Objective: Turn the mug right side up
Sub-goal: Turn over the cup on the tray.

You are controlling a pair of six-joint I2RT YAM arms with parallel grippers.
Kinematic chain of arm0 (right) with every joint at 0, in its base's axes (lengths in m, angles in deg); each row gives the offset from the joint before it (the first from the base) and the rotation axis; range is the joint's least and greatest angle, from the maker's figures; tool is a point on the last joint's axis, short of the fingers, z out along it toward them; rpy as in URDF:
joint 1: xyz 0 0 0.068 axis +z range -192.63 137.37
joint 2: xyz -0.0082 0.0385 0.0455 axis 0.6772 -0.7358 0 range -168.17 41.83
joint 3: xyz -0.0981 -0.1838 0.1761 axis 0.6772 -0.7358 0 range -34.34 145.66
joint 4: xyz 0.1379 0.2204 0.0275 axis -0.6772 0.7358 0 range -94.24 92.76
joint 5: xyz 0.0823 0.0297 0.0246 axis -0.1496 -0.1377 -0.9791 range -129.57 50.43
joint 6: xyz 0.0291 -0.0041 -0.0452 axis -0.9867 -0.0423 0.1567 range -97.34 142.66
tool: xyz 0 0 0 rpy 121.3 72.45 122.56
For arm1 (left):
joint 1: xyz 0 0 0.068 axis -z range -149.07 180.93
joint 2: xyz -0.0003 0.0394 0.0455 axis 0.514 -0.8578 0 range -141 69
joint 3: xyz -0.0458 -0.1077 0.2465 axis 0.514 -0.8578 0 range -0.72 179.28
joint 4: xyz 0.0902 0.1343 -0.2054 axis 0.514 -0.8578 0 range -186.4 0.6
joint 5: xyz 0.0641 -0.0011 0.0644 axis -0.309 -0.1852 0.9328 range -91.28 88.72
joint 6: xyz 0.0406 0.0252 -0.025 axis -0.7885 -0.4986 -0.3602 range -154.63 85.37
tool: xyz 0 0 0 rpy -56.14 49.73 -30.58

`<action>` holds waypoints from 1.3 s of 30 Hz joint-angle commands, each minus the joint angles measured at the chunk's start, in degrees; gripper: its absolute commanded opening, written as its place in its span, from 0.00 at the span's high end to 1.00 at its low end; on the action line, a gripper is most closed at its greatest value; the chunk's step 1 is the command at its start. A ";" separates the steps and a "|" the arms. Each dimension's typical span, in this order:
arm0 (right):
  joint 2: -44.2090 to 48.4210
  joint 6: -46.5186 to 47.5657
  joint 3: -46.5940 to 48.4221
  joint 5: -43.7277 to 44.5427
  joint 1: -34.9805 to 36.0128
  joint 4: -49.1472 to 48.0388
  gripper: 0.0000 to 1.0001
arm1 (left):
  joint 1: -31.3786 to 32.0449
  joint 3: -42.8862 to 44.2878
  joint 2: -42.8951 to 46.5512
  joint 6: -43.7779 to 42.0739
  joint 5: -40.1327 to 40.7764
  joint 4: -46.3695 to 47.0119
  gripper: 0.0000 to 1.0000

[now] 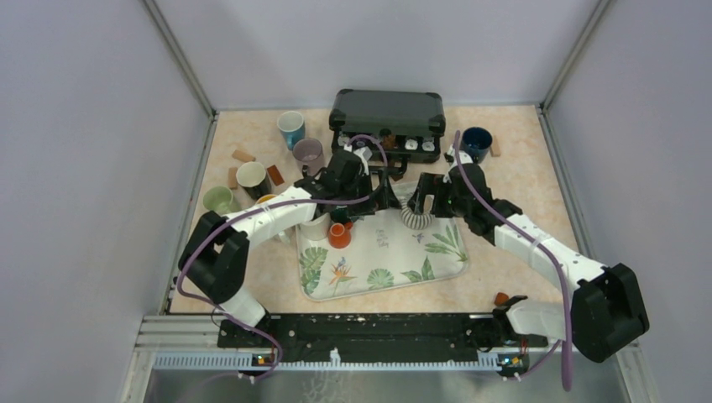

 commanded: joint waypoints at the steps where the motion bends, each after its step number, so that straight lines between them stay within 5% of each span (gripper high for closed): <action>1: 1.94 -0.14 1.53 -1.27 0.60 -0.69 0.01 | 0.65 1.59 -0.50 1.20 1.08 0.90 0.01; 39: 4.32 0.65 2.36 -1.11 0.58 0.80 0.01 | 0.70 7.10 -7.60 4.22 10.36 -3.69 0.01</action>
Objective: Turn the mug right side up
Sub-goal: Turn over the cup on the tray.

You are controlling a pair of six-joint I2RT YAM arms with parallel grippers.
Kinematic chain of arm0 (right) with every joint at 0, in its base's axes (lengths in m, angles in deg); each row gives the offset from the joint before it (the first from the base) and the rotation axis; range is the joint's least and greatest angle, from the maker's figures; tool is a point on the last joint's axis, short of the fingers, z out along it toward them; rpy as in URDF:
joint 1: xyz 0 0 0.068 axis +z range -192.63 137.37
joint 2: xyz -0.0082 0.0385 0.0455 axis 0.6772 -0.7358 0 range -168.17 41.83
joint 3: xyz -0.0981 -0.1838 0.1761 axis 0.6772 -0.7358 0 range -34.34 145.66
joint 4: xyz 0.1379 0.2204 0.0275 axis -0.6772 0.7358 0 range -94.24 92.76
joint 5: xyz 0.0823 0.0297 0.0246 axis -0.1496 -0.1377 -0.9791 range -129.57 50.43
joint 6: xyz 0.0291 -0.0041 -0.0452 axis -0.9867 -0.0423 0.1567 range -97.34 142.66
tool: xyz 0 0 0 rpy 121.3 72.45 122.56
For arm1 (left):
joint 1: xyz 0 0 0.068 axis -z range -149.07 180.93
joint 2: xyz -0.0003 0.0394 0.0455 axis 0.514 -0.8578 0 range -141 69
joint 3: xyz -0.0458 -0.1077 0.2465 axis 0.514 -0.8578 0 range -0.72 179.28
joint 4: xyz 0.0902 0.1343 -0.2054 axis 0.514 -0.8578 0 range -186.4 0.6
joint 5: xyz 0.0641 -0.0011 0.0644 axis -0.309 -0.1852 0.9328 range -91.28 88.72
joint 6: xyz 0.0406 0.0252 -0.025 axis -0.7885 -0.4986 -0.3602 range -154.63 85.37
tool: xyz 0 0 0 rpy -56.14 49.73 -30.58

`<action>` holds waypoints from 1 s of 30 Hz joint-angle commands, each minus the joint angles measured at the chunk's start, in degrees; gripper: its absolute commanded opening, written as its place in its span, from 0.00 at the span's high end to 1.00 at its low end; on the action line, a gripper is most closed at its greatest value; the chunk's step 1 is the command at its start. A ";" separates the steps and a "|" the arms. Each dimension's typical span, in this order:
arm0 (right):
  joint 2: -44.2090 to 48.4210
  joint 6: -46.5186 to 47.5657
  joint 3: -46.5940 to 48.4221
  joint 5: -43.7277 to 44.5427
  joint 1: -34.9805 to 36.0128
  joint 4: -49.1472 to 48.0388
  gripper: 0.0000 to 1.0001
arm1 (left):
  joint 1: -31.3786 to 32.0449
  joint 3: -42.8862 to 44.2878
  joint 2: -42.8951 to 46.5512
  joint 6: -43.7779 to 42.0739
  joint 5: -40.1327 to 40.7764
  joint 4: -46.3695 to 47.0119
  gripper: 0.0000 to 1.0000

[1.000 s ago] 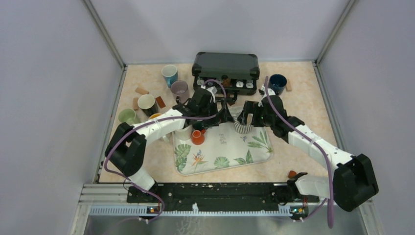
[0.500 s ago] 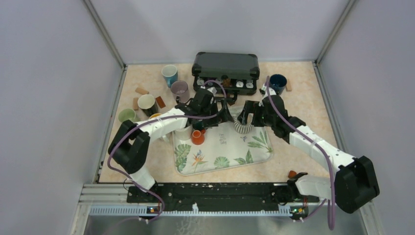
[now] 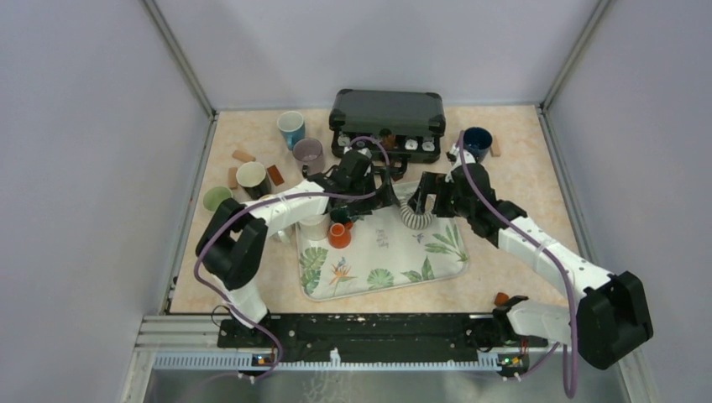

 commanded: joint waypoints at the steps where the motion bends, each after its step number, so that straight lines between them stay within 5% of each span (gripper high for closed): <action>1: 1.83 0.65 2.10 -0.22 0.58 -0.12 0.01 | 0.13 3.31 -1.20 1.82 3.17 -1.52 0.01; 16: 4.64 2.15 2.32 5.54 0.25 1.02 0.01 | 2.87 7.69 -5.20 14.40 6.59 -1.64 0.04; 30: -9.12 -0.15 4.09 -5.70 -9.70 -12.05 0.01 | 2.96 4.55 0.85 12.01 6.55 -0.77 0.01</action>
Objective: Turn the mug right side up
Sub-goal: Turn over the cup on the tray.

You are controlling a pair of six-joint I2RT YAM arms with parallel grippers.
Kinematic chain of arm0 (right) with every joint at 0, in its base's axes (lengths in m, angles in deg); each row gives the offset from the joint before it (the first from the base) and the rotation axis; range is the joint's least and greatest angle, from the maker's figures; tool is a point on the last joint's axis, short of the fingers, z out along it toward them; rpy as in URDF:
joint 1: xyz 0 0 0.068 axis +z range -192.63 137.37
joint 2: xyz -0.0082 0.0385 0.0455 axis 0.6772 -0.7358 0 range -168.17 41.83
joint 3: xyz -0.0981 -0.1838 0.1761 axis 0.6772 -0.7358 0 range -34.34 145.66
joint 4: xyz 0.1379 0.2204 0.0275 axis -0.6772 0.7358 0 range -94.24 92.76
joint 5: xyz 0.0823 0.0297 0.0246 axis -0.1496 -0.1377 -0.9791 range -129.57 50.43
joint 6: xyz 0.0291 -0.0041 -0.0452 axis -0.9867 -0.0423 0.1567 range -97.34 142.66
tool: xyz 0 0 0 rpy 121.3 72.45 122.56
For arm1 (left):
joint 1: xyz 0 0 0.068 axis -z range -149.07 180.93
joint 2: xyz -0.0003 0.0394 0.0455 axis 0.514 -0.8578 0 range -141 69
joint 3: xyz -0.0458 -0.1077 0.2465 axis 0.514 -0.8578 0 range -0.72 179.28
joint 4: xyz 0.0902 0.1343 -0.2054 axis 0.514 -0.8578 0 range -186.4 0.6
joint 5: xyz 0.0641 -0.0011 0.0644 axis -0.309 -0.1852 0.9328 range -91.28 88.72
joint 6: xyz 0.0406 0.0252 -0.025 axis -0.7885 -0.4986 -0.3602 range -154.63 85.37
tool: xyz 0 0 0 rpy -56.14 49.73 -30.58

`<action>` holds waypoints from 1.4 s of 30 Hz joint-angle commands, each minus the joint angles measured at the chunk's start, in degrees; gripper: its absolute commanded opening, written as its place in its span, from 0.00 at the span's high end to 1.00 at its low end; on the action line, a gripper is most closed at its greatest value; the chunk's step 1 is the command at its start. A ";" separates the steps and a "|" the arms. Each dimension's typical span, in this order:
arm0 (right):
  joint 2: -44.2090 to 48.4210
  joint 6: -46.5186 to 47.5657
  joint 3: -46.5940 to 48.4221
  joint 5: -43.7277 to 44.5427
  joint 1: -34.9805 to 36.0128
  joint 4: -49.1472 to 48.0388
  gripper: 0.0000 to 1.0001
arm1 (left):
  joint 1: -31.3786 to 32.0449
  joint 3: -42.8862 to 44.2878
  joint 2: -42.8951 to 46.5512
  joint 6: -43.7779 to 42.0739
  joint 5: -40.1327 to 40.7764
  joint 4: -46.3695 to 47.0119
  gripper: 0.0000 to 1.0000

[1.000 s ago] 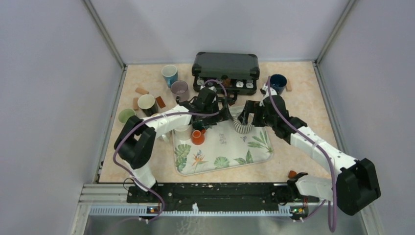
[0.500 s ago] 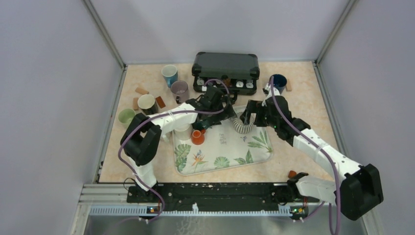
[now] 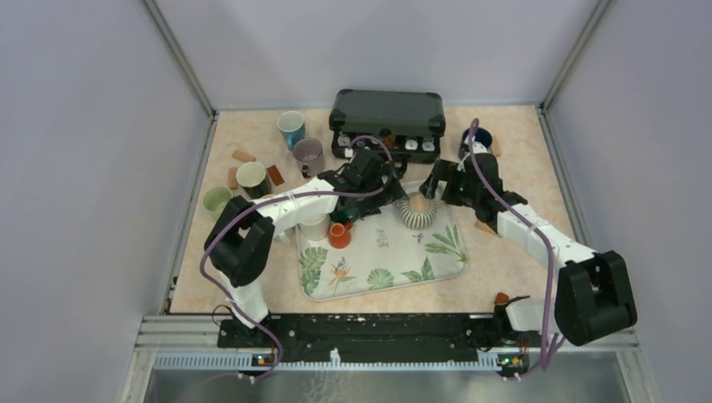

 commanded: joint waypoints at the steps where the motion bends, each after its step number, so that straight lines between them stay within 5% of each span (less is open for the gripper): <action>1: -3.77 -0.64 4.40 -2.98 -0.50 -5.96 0.01 | -0.03 -1.72 5.62 -1.36 0.16 2.63 0.01; 13: -14.04 -2.39 6.70 -6.23 1.62 -10.44 0.01 | -0.16 -6.20 13.25 -4.45 -1.25 3.64 0.01; 22: 0.17 -7.96 -6.47 -0.69 9.27 -9.40 0.01 | -2.29 -5.89 13.43 -4.46 -3.06 4.94 0.01; 30: 11.58 -10.32 -12.14 2.04 12.13 -6.00 0.01 | -2.57 3.63 6.79 -7.39 -1.68 -3.17 0.01; 37: 20.45 -6.89 -7.70 11.42 12.15 7.43 0.01 | -2.03 22.79 -5.55 -18.19 1.04 -17.59 0.01; 42: 26.26 -6.28 -5.18 13.59 12.15 11.91 0.01 | -0.38 27.45 -11.00 -21.41 2.61 -22.51 0.07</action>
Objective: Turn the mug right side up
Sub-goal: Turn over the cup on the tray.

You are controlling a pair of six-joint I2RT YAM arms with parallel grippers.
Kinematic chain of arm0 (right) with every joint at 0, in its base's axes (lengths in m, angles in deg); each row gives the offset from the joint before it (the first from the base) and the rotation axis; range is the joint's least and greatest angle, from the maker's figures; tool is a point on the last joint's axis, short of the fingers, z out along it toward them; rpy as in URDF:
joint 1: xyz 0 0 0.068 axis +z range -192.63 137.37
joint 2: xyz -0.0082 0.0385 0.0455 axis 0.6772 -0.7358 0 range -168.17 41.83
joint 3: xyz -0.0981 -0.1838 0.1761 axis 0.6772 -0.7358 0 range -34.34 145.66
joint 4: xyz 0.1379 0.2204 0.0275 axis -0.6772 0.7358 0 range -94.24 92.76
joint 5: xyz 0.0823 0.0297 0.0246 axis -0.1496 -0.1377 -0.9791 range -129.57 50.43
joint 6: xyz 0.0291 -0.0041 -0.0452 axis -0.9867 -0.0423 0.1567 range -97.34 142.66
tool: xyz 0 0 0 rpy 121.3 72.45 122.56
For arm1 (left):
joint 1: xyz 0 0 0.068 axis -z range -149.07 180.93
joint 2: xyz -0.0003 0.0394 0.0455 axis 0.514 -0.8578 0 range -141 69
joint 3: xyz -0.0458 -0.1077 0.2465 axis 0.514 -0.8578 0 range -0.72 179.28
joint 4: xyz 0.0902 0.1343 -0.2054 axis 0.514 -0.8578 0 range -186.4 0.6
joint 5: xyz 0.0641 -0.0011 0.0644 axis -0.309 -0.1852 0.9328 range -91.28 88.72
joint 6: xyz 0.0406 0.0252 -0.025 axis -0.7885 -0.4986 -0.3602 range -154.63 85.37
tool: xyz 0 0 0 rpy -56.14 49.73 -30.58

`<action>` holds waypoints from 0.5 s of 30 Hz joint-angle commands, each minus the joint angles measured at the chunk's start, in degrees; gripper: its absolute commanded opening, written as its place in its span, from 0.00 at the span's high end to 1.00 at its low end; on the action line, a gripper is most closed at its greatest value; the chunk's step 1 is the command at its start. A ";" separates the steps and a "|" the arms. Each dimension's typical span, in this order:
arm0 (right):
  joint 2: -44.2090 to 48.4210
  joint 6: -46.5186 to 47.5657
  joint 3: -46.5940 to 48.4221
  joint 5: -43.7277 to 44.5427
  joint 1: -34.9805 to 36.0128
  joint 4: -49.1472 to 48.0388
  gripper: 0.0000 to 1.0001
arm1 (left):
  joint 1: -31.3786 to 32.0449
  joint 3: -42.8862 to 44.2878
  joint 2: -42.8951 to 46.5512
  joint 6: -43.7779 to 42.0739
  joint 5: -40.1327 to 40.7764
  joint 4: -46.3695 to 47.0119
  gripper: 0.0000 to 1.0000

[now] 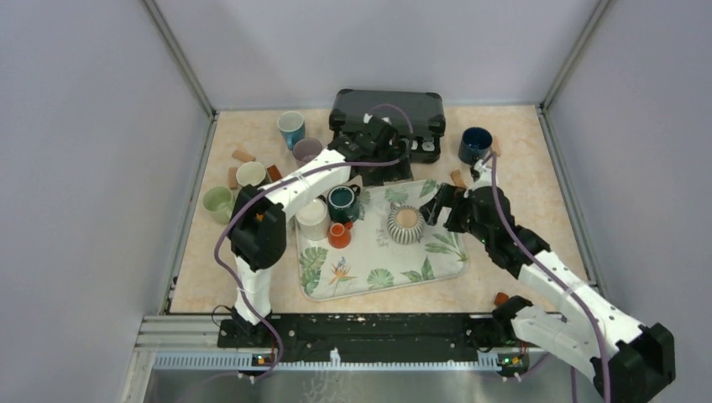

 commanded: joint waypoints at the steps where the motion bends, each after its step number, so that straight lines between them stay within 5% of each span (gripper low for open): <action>1: 5.25 1.56 5.05 4.54 0.55 5.41 0.01 | 1.74 3.51 -3.45 -5.02 3.38 -7.59 0.09; 15: 6.92 2.39 8.26 3.48 0.51 6.07 0.01 | 4.97 3.40 -9.11 -3.86 3.47 -7.90 0.35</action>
